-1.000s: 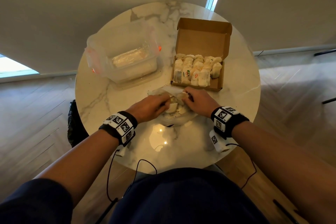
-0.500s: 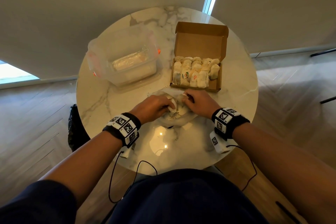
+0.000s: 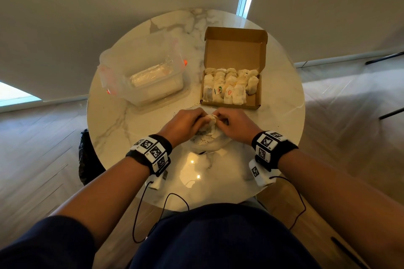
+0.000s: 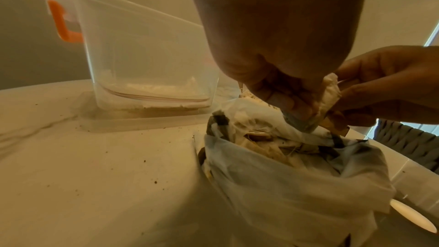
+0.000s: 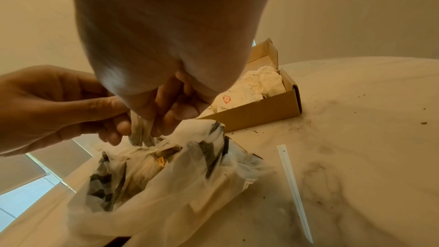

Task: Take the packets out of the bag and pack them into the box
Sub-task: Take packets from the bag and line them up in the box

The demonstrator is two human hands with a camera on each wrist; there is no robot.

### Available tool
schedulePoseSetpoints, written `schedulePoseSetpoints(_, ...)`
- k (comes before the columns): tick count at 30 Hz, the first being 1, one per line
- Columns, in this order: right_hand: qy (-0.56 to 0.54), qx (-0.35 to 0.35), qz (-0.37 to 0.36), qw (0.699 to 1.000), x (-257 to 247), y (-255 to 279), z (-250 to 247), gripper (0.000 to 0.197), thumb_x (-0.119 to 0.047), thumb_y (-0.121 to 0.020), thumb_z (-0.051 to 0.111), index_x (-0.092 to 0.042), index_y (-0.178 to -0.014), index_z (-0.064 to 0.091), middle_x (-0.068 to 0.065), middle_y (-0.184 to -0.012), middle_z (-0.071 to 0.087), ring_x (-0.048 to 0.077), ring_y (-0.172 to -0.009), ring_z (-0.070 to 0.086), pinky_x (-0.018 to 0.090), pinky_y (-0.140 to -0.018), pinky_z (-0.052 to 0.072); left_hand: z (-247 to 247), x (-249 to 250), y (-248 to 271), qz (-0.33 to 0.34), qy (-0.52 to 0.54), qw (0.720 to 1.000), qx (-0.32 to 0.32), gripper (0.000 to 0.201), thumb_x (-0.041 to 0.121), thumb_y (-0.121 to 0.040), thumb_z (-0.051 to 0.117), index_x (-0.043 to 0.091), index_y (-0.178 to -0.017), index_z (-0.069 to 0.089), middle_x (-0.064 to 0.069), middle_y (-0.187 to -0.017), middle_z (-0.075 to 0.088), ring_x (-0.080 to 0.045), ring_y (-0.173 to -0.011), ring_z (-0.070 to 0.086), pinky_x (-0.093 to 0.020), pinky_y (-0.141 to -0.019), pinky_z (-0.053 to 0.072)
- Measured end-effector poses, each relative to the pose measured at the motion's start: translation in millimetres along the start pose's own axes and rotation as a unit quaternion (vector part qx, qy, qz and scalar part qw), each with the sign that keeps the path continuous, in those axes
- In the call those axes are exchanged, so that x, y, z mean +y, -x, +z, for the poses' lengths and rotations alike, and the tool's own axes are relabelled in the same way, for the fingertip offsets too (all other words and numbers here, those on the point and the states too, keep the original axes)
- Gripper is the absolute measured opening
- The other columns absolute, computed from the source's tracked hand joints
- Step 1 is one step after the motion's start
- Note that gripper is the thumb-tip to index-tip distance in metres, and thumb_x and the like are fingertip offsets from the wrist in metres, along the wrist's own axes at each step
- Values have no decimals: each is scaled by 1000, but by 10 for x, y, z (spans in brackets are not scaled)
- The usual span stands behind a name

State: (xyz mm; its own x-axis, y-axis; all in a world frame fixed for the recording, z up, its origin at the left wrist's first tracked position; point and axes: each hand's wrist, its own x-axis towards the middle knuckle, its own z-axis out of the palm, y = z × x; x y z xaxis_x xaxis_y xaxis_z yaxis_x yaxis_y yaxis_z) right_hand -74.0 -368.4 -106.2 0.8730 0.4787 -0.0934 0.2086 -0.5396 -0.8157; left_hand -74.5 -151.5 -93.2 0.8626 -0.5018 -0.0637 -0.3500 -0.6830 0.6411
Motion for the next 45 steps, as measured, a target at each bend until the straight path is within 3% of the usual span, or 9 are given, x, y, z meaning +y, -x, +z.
schedulePoseSetpoints(5,-41,1,35,999,-50,11,-38,18,-18,-90,70,-15,-107,70,-4,-91,71,7,-81,64,13,-68,47,75,22,-41,-43,20,998,34,21,32,-101,54,14,-101,65,1,-88,70,-12,-76,62,-20,-66,47)
schedulePoseSetpoints(11,-6,29,25,999,11,-25,-104,14,-22,-98,60,-14,-107,68,0,-89,70,14,-80,63,32,-72,52,61,88,-80,-82,36,996,-2,20,30,-99,54,20,-116,56,7,-78,64,-5,-68,59,-24,-63,47)
schedulePoseSetpoints(16,-9,36,-3,999,-49,-56,-293,15,-20,-100,58,-12,-108,67,2,-93,68,9,-83,58,20,-72,46,82,62,-163,-78,4,996,-47,32,32,-97,53,24,-127,54,6,-84,63,-14,-77,61,-32,-71,49)
schedulePoseSetpoints(20,-17,31,-3,999,-35,-79,-438,13,-22,-99,59,-13,-106,66,1,-89,67,11,-79,59,24,-71,46,89,140,-287,-83,34,995,-32,46,41,-97,56,29,-140,44,11,-89,62,-4,-76,57,-27,-70,48)
schedulePoseSetpoints(23,-17,46,5,999,7,-93,-560,15,-24,-99,60,-13,-107,67,-1,-89,68,10,-80,61,22,-71,48,109,169,-395,-38,29,999,-25,32,43,-98,53,28,-126,56,13,-90,62,3,-73,55,-26,-68,44)
schedulePoseSetpoints(28,-17,50,-4,999,86,-120,-765,17,-24,-96,66,-10,-106,67,2,-90,68,9,-80,60,15,-69,45,115,290,-598,-39,38,999,-2,22,44,-99,53,24,-104,61,8,-85,61,-7,-72,56,-31,-64,48)
schedulePoseSetpoints(31,4,51,-5,999,180,-150,-881,15,-21,-93,69,-11,-104,69,1,-93,70,9,-84,61,11,-72,44,149,340,-731,-37,28,999,6,23,44,-99,54,23,-104,62,6,-87,62,-9,-75,56,-28,-66,48)
schedulePoseSetpoints(38,54,117,67,989,488,-244,-1218,17,-28,-95,65,-15,-106,69,1,-94,70,14,-84,62,29,-77,51,326,179,-994,-58,-14,998,-9,19,28,-97,58,19,-114,63,4,-109,53,-9,-95,51,-22,-84,44)
schedulePoseSetpoints(45,168,39,117,978,879,-333,-1257,14,-21,-91,65,-11,-99,71,10,-96,72,28,-88,64,38,-78,51,491,138,-1018,-109,-34,993,-25,23,14,-94,56,14,-113,69,-8,-110,56,-23,-103,56,-29,-89,44)
